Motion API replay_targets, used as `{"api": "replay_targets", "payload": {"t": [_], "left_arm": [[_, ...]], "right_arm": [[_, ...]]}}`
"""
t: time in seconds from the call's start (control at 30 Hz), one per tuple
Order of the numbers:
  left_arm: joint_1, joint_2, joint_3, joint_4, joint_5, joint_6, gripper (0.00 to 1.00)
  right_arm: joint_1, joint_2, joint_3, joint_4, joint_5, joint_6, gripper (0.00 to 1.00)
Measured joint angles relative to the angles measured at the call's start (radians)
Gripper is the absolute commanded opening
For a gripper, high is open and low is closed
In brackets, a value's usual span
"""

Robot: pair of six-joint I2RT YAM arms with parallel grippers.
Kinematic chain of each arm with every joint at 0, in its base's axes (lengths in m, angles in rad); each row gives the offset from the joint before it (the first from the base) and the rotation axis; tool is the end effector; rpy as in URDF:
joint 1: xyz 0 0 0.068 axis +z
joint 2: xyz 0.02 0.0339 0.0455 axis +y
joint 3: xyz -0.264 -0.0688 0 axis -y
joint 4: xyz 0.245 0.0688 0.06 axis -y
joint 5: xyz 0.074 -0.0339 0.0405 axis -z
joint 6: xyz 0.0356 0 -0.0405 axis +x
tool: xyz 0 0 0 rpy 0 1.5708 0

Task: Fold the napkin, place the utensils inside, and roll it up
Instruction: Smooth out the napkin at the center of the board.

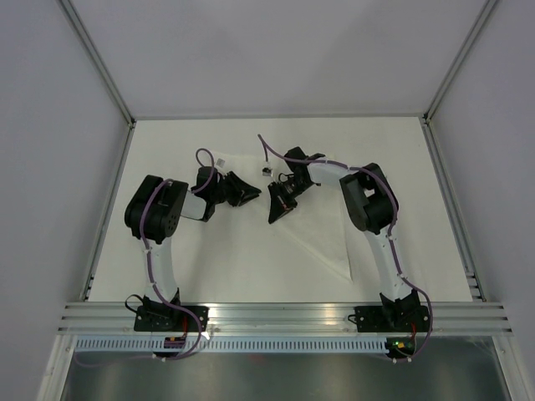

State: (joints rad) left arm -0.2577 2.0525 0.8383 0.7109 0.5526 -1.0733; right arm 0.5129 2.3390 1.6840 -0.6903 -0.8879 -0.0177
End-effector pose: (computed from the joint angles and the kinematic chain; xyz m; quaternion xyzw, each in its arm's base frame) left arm 0.3583 -0.1137 0.0885 -0.2011 0.8154 -0.4870 0.2400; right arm 0.3836 0.2478 0.1077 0.2819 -0.8533 -0.4387 0.0061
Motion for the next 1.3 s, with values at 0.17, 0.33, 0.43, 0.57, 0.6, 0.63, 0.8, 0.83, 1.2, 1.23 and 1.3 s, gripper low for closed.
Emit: {"api": "replay_targets", "payload": {"t": [0.17,0.33,0.43,0.57,0.6,0.63,0.8,0.83,1.2,1.23,1.3], "left_arm": [[0.0,0.0,0.0,0.002,0.0,0.0,0.3],[0.0,0.0,0.0,-0.003,-0.001,0.0,0.3],[0.001,0.0,0.002,-0.009,-0.001,0.0,0.3],[0.001,-0.001,0.01,-0.028,0.0,0.0,0.3],[0.001,-0.001,0.012,-0.03,-0.001,0.0,0.3],[0.001,-0.002,0.013,-0.032,-0.001,0.0,0.3],[0.001,-0.002,0.013,-0.038,-0.001,0.0,0.3],[0.001,-0.003,0.013,-0.04,-0.001,0.0,0.3],[0.001,-0.014,0.014,-0.067,-0.001,0.002,0.3],[0.001,-0.014,0.016,-0.07,0.0,0.004,0.32],[0.001,-0.015,0.02,-0.073,0.002,0.008,0.36]], "right_arm": [[-0.007,0.01,-0.015,-0.002,-0.034,0.015,0.01],[-0.007,-0.016,-0.081,-0.008,-0.059,0.009,0.01],[-0.008,-0.044,-0.135,-0.032,-0.06,-0.015,0.0],[-0.013,-0.076,-0.203,-0.08,-0.072,-0.067,0.0],[-0.013,-0.083,-0.22,-0.09,-0.074,-0.081,0.0],[-0.016,-0.092,-0.24,-0.108,-0.075,-0.098,0.0],[-0.039,-0.119,-0.332,-0.19,-0.093,-0.188,0.0],[-0.047,-0.124,-0.348,-0.205,-0.093,-0.203,0.0],[-0.136,-0.232,-0.499,-0.395,-0.08,-0.459,0.0],[-0.137,-0.244,-0.501,-0.412,-0.079,-0.475,0.0],[-0.14,-0.283,-0.496,-0.452,-0.077,-0.507,0.0]]}}
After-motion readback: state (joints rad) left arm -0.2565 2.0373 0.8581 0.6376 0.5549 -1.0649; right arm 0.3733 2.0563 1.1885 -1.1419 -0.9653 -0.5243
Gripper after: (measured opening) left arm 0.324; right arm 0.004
